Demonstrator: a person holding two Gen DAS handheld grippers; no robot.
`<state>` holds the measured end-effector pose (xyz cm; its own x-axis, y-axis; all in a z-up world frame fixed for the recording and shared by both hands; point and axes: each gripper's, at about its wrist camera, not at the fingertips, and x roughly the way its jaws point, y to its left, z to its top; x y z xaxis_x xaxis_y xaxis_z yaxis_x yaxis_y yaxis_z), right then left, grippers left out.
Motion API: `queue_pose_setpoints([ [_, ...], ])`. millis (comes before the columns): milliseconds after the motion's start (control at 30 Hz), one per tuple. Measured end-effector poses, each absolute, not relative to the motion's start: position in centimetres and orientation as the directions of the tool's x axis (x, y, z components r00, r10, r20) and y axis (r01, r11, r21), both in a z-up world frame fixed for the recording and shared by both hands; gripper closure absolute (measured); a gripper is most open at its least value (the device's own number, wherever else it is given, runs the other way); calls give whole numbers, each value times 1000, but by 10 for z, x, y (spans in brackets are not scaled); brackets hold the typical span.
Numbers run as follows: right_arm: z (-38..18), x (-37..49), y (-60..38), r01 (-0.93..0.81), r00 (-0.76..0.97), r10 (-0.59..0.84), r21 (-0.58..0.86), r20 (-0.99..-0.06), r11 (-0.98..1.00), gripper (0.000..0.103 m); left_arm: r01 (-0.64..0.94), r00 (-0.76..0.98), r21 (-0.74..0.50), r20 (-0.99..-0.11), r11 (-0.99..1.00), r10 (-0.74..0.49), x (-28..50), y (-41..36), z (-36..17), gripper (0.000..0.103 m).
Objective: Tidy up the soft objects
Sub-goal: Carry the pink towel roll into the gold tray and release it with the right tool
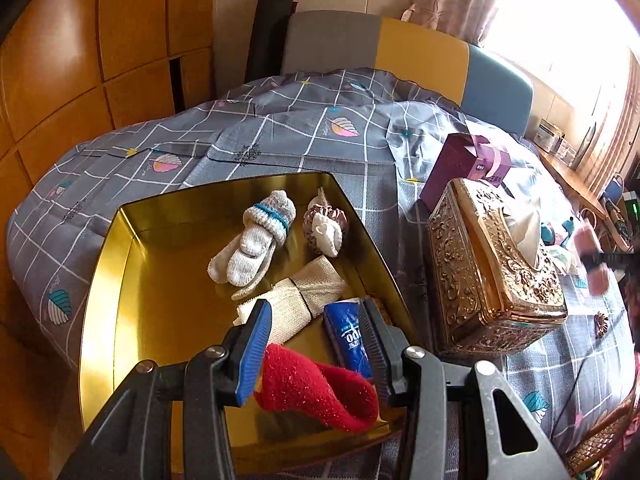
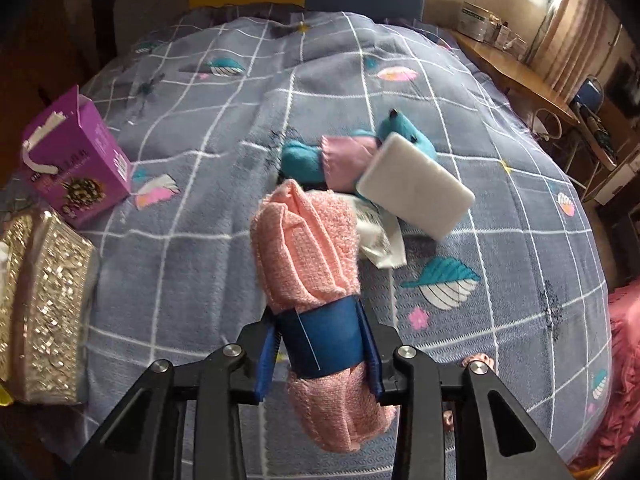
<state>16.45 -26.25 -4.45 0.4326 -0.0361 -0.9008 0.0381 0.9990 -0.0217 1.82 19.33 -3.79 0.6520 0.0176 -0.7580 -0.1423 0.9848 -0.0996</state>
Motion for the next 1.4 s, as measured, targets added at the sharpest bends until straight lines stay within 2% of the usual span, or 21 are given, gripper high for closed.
queue_pose_setpoints([
  [300, 17, 235, -168, -73, 519, 51, 16, -853, 997, 66, -147, 652, -113, -758, 983, 10, 12, 201, -40, 58],
  [467, 59, 243, -87, -257, 585, 183, 33, -790, 966, 66, -168, 658, -114, -753, 979, 25, 8, 209, -39, 58],
  [633, 76, 203, -9, -512, 552, 382, 60, -741, 857, 66, -220, 659, -113, -750, 969, 62, 4, 226, -39, 58],
  [767, 64, 159, 39, -645, 434, 495, 124, -753, 754, 65, -260, 653, -114, -752, 959, 88, 0, 239, -40, 58],
  [933, 25, 118, 86, -701, 256, 571, 256, -780, 665, 65, -303, 649, -112, -752, 946, 119, -8, 253, -43, 58],
  [1133, -30, 105, 131, -636, 154, 581, 370, -799, 677, 65, -336, 647, -111, -748, 935, 144, -15, 262, -44, 58],
  [1400, -77, 104, 154, -582, 131, 512, 352, -849, 733, 64, -333, 655, -95, -739, 938, 158, -18, 259, -43, 58],
])
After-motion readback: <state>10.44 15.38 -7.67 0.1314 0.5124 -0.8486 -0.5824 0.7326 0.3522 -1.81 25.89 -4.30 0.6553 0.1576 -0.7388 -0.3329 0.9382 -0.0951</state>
